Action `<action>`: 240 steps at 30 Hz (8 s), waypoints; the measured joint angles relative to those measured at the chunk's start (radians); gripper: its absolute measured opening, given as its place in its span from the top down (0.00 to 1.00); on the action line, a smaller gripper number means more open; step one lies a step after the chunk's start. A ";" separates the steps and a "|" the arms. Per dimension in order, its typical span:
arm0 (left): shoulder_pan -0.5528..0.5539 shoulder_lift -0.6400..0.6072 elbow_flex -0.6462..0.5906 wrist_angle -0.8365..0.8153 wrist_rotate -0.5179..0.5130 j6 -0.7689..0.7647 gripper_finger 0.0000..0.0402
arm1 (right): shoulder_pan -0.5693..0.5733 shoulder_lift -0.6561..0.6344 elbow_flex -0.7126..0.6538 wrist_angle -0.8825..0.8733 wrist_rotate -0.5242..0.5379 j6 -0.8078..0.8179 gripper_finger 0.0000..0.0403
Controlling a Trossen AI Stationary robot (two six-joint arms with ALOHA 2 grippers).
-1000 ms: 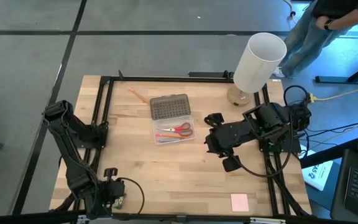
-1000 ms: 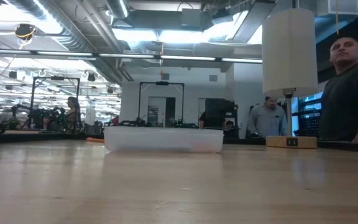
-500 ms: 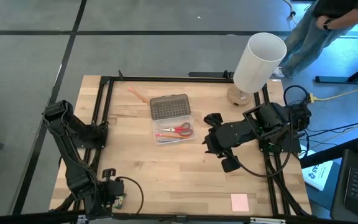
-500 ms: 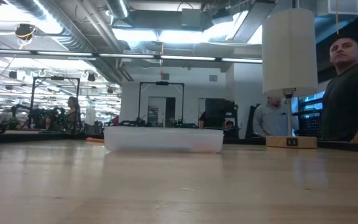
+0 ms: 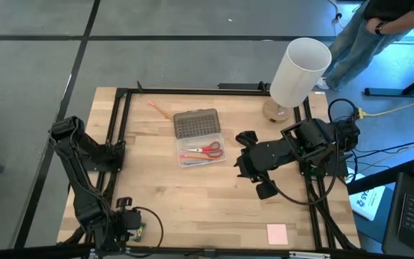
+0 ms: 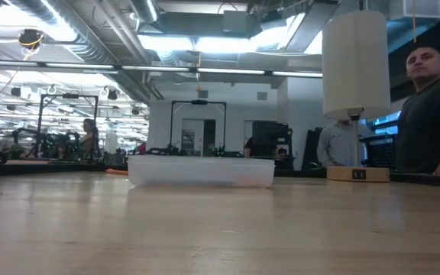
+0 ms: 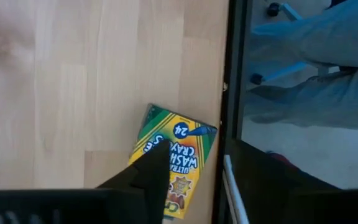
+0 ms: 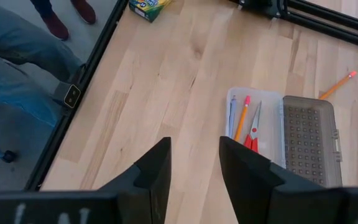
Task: Pack school essentials
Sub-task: Put the yellow crayon box into the black supply box, then put the orange pencil into the black supply box
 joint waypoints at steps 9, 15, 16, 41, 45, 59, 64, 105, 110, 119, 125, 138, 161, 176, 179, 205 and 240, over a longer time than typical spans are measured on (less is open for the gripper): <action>0.000 0.110 0.000 0.002 0.030 0.020 0.32 | 0.000 0.000 0.000 0.000 0.000 0.000 0.66; 0.000 0.155 0.000 -0.003 0.038 0.021 0.10 | 0.000 0.000 0.000 0.002 0.000 0.000 0.66; 0.000 0.160 0.000 -0.004 0.038 0.021 0.07 | 0.000 0.000 0.000 0.005 0.000 0.000 0.66; -0.024 0.262 -0.006 0.011 0.071 0.029 0.00 | 0.000 0.000 0.000 0.016 0.000 0.000 0.66; -0.025 0.286 -0.024 0.049 0.071 0.023 0.00 | 0.000 0.000 0.000 0.016 0.000 0.000 0.66; -0.027 0.332 -0.024 0.050 0.019 -0.053 0.01 | 0.000 0.000 0.000 0.016 0.000 0.000 0.66; -0.025 0.334 -0.024 0.052 0.022 -0.073 0.09 | 0.000 0.000 0.000 0.016 0.000 0.000 0.66; 0.380 0.130 0.070 -0.017 -0.046 0.240 0.33 | -0.001 0.000 0.000 0.044 0.000 -0.134 0.66; 0.534 0.080 0.071 -0.015 -0.051 0.436 0.33 | -0.003 0.000 0.000 -0.007 0.001 -0.095 0.66; 0.824 0.069 0.071 0.010 -0.068 0.835 0.33 | -0.006 0.000 0.000 -0.124 0.179 0.036 0.66; 0.980 0.070 0.071 0.092 -0.069 0.974 0.33 | -0.009 -0.001 0.000 -0.124 0.342 0.027 0.66; 1.119 0.182 0.072 0.214 -0.066 1.049 0.33 | -0.009 -0.001 0.000 -0.124 0.366 0.024 0.66; 1.124 0.268 0.072 0.207 -0.031 0.955 0.32 | -0.009 -0.001 0.000 -0.080 0.358 0.024 0.66; 1.124 0.299 0.071 0.227 -0.010 0.941 0.32 | -0.009 -0.001 0.000 0.010 0.357 0.024 0.66; 1.125 0.299 0.071 0.224 -0.008 0.941 0.32 | -0.009 -0.001 0.000 0.018 0.357 0.024 0.66; 1.142 0.303 0.072 0.216 0.006 0.937 0.02 | -0.009 -0.001 0.000 0.043 0.357 0.023 0.66; 1.619 -0.040 0.073 -0.240 -0.112 1.298 0.11 | -0.008 -0.001 0.000 0.060 0.356 0.023 0.66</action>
